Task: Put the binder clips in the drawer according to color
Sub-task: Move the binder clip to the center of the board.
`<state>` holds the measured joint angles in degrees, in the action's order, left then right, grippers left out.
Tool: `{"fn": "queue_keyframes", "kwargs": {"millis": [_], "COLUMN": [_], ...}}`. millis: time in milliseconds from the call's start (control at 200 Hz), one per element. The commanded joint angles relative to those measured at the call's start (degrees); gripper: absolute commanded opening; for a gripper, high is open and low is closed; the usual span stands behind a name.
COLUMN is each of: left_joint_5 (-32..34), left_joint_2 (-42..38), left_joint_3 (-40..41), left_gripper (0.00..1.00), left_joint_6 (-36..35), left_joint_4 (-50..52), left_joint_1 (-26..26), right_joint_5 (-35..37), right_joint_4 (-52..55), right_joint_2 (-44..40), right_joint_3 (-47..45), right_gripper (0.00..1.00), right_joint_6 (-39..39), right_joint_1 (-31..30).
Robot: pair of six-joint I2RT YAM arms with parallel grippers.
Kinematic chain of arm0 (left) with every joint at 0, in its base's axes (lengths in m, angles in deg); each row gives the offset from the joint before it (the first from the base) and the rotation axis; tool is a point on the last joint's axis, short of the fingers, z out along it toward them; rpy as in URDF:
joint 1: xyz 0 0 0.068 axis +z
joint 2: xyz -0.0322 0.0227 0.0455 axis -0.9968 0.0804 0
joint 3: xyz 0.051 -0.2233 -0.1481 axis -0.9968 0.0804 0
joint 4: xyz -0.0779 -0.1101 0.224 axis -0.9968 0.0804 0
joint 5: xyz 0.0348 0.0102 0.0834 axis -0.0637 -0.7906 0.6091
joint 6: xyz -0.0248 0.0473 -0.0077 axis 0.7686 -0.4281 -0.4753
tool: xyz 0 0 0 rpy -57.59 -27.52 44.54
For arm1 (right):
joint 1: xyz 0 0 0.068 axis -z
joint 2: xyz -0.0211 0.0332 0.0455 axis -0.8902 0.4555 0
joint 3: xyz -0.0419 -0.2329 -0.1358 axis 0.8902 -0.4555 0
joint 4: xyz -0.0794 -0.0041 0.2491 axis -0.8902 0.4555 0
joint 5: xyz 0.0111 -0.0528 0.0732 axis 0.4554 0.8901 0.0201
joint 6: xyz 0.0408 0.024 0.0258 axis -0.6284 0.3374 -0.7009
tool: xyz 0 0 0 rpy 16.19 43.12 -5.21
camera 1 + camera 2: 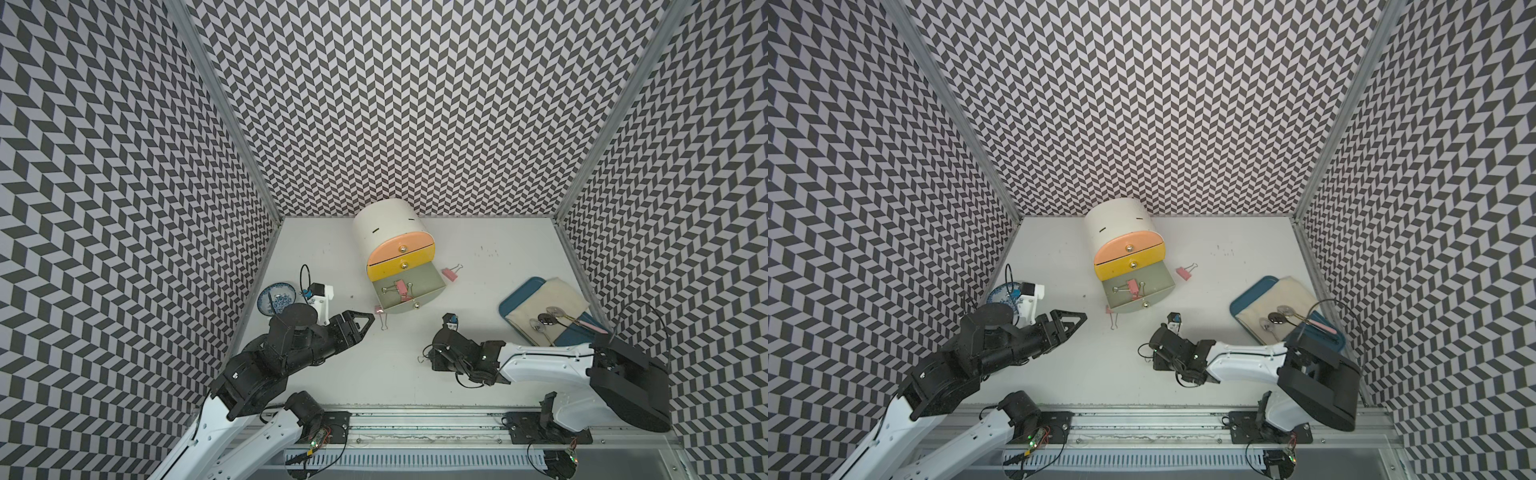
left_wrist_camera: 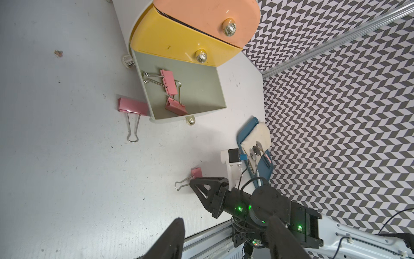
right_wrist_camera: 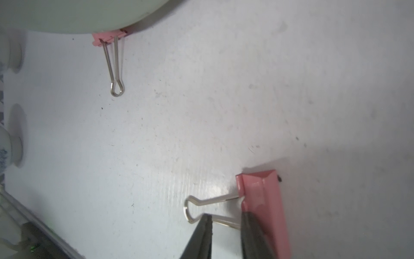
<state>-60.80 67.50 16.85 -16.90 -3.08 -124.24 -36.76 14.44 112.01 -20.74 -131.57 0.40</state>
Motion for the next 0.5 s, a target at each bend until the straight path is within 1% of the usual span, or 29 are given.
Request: {"fn": "queue_keyframes", "kwargs": {"millis": [0,160,310,416,496], "left_joint_5": [-1.0,-1.4,-2.0,-3.6,-6.1], "left_joint_2": [0.3,1.1,1.6,1.9,2.1], "left_joint_3": [0.7,1.4,2.4,4.0,6.4], "left_gripper": [0.63,0.63,0.63,0.63,0.63], "left_joint_6": [-0.3,-0.3,0.0,0.5,0.7], "left_joint_4": [-3.1,-5.0,-7.2,-9.2,-11.1], "left_joint_1": [0.4,0.4,0.4,0.4,0.4], "right_joint_5": [0.8,4.0,8.3,6.7,3.7], "right_joint_4": [2.5,9.2,15.4,17.1,17.4], "right_joint_2": [-5.3,-11.0,-11.7,-10.7,-9.3], "right_joint_3": [0.1,5.1,7.4,6.4,5.4], "right_gripper": [0.37,0.47,0.53,0.57,0.59], "right_joint_6": [1.7,5.2,7.1,8.9,10.6], "right_joint_1": [-0.6,-0.7,0.0,2.0,3.8]}}
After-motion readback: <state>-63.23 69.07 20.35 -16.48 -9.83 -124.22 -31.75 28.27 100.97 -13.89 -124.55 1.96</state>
